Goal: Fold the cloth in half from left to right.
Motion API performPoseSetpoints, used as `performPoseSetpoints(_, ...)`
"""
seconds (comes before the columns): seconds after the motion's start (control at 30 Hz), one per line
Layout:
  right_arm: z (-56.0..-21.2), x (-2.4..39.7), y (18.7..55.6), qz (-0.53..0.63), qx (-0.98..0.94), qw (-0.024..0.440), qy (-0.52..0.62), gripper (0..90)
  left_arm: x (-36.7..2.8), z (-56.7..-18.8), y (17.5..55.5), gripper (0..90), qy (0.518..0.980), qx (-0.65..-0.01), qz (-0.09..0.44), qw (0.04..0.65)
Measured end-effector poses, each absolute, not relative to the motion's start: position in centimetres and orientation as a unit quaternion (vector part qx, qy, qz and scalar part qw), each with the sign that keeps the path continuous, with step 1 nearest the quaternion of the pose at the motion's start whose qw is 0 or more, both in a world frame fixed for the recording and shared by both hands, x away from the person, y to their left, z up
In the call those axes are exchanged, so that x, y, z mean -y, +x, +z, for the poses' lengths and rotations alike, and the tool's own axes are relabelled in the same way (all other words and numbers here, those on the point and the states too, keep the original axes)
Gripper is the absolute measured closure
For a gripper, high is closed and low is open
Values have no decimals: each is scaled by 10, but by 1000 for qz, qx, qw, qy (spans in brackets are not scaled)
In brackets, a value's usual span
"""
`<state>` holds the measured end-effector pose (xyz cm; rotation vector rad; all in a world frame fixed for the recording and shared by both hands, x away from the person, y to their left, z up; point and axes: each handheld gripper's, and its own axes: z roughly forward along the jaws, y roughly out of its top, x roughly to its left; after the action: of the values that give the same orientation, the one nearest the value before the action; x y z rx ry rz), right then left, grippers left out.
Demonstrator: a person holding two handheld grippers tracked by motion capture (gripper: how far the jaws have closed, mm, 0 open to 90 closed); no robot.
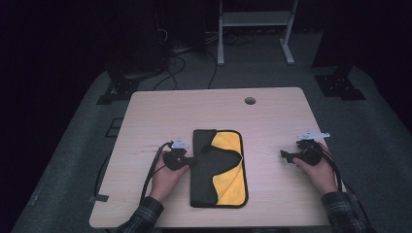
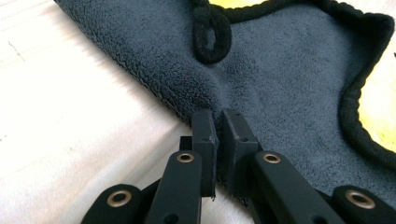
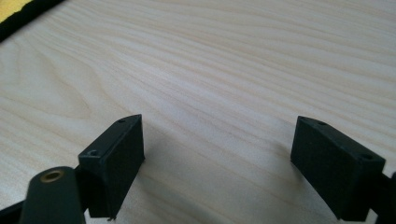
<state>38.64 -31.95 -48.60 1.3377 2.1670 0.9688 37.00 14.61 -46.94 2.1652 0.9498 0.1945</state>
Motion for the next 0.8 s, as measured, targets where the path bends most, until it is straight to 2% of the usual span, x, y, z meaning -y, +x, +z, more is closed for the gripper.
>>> performPoseSetpoints(0.03, -486, 320, 386, 348, -778, 207, 480, 160, -147, -470, 370, 819, 845, -373, 75, 375)
performPoseSetpoints(0.07, -486, 320, 386, 348, -778, 207, 480, 160, -147, -470, 371, 736, 845, -374, 79, 374)
performPoseSetpoints(0.1, -486, 320, 386, 348, -778, 207, 480, 160, -148, -469, 371, 736, 845, -375, 81, 373)
performPoseSetpoints(0.13, -486, 320, 386, 348, -778, 207, 480, 160, -149, -468, 371, 614, 846, -374, 86, 371)
performPoseSetpoints(0.17, -486, 320, 386, 348, -778, 207, 480, 160, -149, -468, 371, 547, 846, -374, 86, 371)
performPoseSetpoints(0.2, -486, 320, 386, 348, -778, 207, 480, 160, -150, -467, 370, 547, 846, -371, 92, 372)
performPoseSetpoints(0.23, -486, 320, 386, 348, -778, 207, 480, 160, -152, -467, 370, 460, 847, -369, 91, 372)
performPoseSetpoints(0.33, -486, 319, 387, 347, -779, 206, 480, 139, -160, -467, 366, 335, 851, -363, 99, 366)
performPoseSetpoints(0.4, -486, 319, 387, 346, -781, 205, 478, 129, -164, -467, 364, 328, 851, -363, 101, 365)
performPoseSetpoints(0.5, -486, 318, 387, 345, -783, 204, 476, 118, -172, -466, 362, 251, 853, -364, 102, 359)
performPoseSetpoints(0.7, -486, 318, 388, 346, -783, 204, 475, 130, -190, -469, 358, 185, 856, -367, 120, 343)
performPoseSetpoints(0.73, -486, 317, 387, 349, -784, 204, 472, 177, -195, -471, 357, 165, 857, -368, 118, 341)
performPoseSetpoints(0.77, -486, 317, 387, 349, -784, 204, 472, 177, -195, -471, 357, 156, 857, -368, 118, 341)
performPoseSetpoints(0.8, -485, 317, 386, 355, -786, 204, 463, 269, -199, -472, 357, 151, 856, -367, 125, 343)
